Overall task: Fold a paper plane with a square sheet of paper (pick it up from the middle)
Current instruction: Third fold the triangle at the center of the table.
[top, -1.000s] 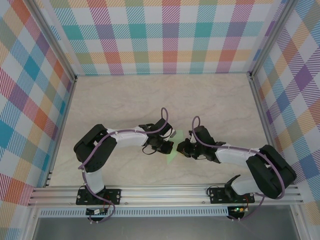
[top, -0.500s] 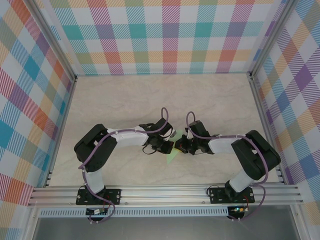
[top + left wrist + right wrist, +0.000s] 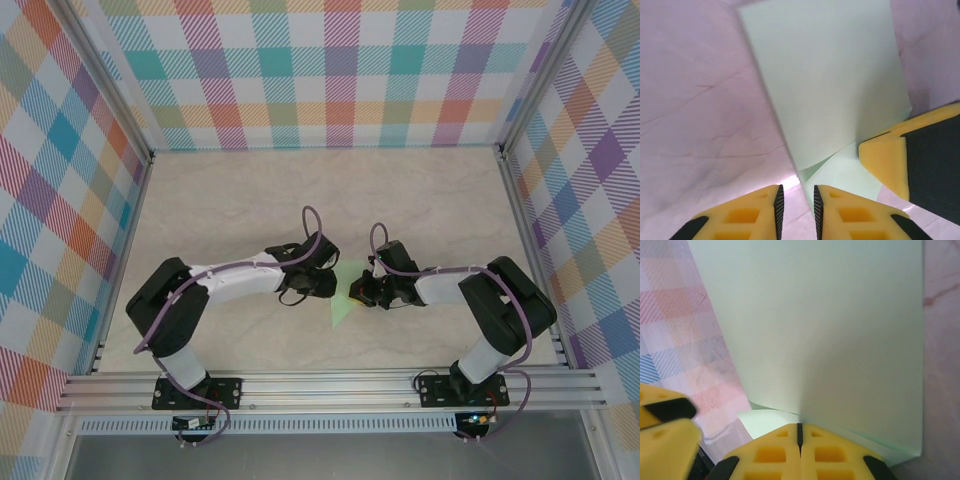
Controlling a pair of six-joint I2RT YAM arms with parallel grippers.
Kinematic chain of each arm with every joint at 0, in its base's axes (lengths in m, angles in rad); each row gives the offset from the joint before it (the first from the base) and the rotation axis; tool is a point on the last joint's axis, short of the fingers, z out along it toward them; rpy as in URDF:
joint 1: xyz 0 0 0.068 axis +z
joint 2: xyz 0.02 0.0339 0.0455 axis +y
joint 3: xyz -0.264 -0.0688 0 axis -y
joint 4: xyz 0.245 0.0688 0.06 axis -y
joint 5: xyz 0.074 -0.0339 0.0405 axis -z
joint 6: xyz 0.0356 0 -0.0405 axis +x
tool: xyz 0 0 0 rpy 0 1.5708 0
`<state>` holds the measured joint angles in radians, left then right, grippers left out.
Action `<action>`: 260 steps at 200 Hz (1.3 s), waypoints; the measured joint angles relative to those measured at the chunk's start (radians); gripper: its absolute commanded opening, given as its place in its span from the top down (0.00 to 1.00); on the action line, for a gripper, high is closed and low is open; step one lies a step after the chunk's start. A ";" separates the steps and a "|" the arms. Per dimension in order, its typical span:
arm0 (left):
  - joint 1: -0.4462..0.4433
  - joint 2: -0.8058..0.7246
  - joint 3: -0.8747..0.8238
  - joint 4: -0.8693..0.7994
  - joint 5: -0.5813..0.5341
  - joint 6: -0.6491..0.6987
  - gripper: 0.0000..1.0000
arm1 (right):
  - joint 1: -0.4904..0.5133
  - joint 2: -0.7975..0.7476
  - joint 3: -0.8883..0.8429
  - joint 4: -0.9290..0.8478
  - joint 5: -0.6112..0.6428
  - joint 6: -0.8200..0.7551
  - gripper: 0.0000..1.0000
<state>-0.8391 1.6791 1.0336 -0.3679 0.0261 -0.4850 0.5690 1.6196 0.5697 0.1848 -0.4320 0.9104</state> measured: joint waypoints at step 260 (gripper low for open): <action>-0.024 0.106 -0.076 0.243 0.054 -0.259 0.98 | 0.010 -0.132 -0.011 -0.040 -0.039 0.019 0.94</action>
<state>-0.8631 1.7851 0.9573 -0.1249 0.0799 -0.7437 0.5793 1.4879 0.5591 0.1448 -0.4706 0.9298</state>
